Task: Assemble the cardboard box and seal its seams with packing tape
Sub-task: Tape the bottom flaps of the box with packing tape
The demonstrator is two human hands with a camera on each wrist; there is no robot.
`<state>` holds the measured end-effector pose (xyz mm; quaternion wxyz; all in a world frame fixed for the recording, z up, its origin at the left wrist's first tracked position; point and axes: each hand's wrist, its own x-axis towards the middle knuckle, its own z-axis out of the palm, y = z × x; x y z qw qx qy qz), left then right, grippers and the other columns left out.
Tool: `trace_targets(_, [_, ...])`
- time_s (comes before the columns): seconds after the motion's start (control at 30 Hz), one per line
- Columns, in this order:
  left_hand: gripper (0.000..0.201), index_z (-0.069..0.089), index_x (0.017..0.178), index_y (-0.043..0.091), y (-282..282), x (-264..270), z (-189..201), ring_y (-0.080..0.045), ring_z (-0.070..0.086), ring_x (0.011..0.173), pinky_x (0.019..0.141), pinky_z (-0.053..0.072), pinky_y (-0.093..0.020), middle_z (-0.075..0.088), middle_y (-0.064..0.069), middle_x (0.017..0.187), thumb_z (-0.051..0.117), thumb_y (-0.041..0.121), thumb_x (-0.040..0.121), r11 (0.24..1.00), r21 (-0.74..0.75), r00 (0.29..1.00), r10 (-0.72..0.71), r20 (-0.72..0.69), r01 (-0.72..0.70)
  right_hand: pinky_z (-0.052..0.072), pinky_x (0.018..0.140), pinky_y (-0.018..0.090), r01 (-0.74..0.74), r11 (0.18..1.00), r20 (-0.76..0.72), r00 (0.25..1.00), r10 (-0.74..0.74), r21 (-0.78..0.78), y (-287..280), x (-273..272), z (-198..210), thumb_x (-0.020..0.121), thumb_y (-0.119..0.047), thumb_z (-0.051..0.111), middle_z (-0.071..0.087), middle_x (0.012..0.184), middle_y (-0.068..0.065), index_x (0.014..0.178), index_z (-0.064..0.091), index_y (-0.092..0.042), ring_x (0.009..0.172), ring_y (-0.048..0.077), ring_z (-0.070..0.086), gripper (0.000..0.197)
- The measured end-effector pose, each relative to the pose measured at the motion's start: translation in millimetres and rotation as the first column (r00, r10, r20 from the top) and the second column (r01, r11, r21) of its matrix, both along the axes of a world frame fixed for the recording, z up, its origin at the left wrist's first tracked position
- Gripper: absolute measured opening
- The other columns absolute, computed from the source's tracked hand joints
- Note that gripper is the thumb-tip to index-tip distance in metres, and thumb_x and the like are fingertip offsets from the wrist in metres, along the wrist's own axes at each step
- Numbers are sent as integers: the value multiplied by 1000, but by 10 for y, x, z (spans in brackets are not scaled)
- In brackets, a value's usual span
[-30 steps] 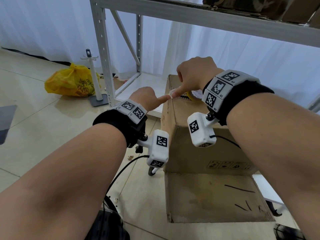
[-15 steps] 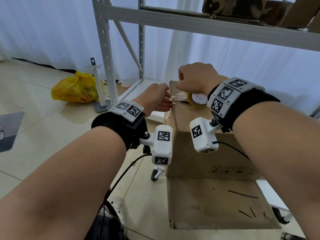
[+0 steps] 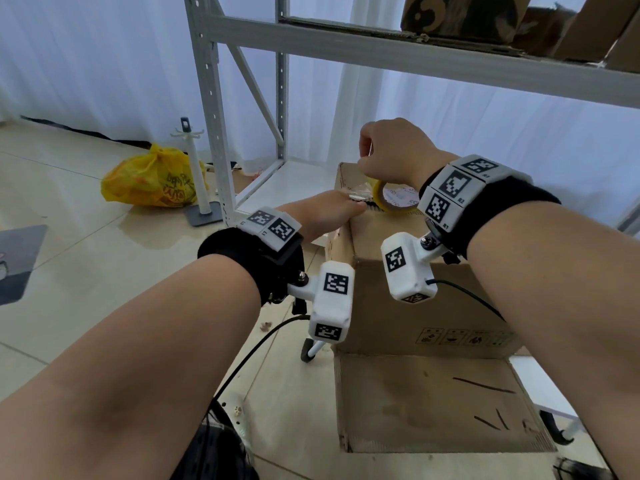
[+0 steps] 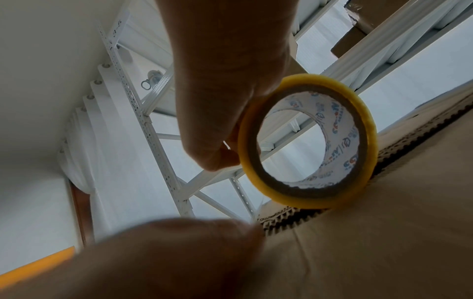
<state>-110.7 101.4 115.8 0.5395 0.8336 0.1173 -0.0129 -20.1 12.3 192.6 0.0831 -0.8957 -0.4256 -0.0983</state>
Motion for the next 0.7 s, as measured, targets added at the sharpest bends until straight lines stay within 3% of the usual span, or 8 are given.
trace_targets(0.13, [24,50,115,7,-10,23,-97,-25,55,110,104,42,-38,58,-12,115,48,23,98,997,-67,1000,25,-9,-26,43,81,33,-21,999,19,1000,21,33,-65,-20,25,82,-17,57,57,95,2,95,56,-16,94,24,56,14])
trace_targets(0.23, [28,54,114,8,17,13,-162,-20,51,102,98,39,-29,57,-8,108,44,30,99,977,-213,998,11,-62,-24,35,91,42,89,996,167,982,-91,19,-192,30,-7,83,-48,59,58,108,5,110,56,-18,104,28,53,40])
trace_targets(0.33, [46,50,127,12,6,26,-242,-18,50,110,104,38,-30,55,-6,114,41,45,96,975,-208,989,46,-142,-75,41,93,42,208,960,-111,976,-189,190,-336,96,-97,75,-67,60,51,122,7,125,49,-18,113,26,47,71])
trace_targets(0.4, [55,46,132,11,-13,57,-265,-22,48,121,106,35,-32,53,-12,127,37,51,95,981,-172,978,51,-201,-87,42,88,34,249,918,-289,944,-159,310,-402,147,-146,75,-66,63,50,124,7,127,47,-17,109,22,47,73])
trace_targets(0.47, [56,44,134,8,-23,56,-214,-26,46,120,99,34,-32,50,-15,131,32,48,97,996,-86,980,16,-201,-34,42,88,33,308,850,-448,889,-97,427,-449,157,-182,77,-63,64,50,125,4,130,47,-18,112,20,49,72])
trace_targets(0.53, [49,35,137,9,2,100,-142,-25,44,117,93,31,-32,44,-13,132,35,39,99,997,69,994,34,-100,-28,43,98,38,368,791,-537,842,-60,488,-496,169,-219,75,-64,65,47,135,1,139,42,-21,121,22,46,80])
trace_targets(0.6, [55,21,145,12,64,166,-100,-26,35,130,102,31,-35,31,-11,146,41,32,98,982,188,1000,29,11,-30,41,103,41,395,767,-563,825,-54,505,-509,175,-250,73,-67,65,43,141,1,143,36,-23,125,22,44,87])
trace_targets(0.7, [67,1,152,17,99,234,-127,-21,-3,147,117,4,-39,-6,-3,160,35,39,99,881,469,998,-59,-27,65,45,99,43,467,724,-619,782,-69,508,-506,178,-268,65,-72,67,45,133,4,138,33,-21,118,24,48,95])
